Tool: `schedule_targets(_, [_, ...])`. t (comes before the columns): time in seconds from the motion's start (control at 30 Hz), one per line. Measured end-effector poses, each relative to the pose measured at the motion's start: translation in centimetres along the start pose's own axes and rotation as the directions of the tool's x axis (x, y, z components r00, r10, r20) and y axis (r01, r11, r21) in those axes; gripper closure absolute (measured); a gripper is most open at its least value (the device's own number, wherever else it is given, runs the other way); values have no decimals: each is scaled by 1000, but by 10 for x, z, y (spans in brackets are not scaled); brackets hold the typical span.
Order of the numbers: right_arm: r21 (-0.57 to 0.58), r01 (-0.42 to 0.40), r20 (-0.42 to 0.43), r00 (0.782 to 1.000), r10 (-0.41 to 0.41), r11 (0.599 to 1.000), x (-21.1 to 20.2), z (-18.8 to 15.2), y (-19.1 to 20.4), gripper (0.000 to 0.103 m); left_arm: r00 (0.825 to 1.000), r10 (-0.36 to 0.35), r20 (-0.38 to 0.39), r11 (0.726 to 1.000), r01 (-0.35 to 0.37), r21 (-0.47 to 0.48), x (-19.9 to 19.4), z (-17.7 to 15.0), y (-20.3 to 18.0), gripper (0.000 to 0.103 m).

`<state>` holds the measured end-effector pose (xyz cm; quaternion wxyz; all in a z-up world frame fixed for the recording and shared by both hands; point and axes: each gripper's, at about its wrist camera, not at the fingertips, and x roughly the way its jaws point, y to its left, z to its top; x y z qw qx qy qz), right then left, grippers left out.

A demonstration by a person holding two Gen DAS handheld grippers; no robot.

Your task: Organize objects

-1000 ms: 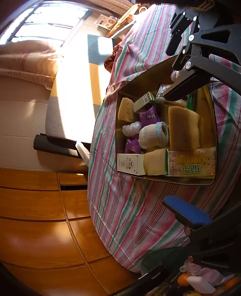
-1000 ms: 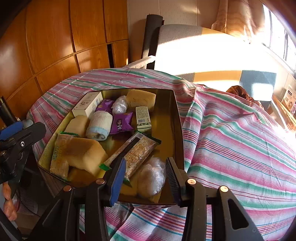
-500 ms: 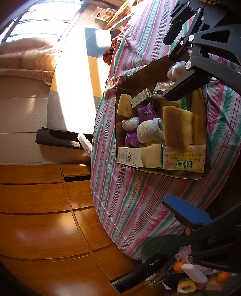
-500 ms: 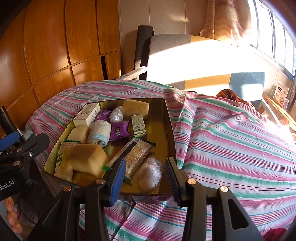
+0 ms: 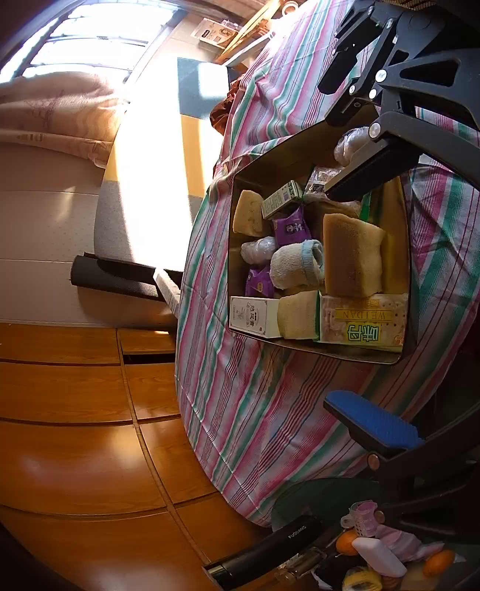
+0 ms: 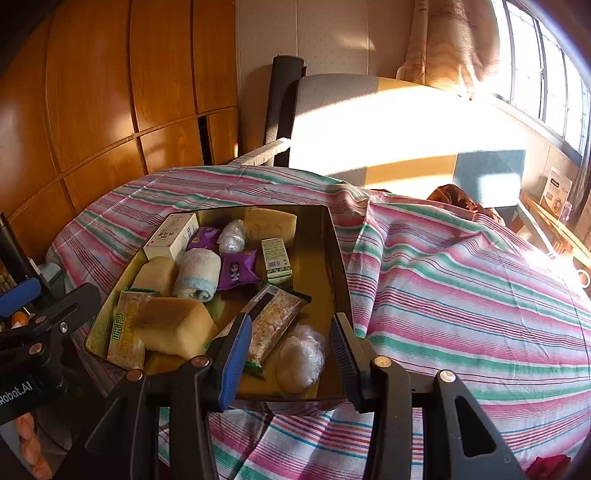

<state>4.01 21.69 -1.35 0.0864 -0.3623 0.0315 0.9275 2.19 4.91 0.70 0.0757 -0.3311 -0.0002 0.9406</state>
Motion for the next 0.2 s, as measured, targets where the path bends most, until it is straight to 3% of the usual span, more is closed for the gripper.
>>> schedule_targets(0.2, [-9,-6,-1,1000,6,1000,3,3,5,58,1000,-1,-1,1000,1,-9,2,0,4,1])
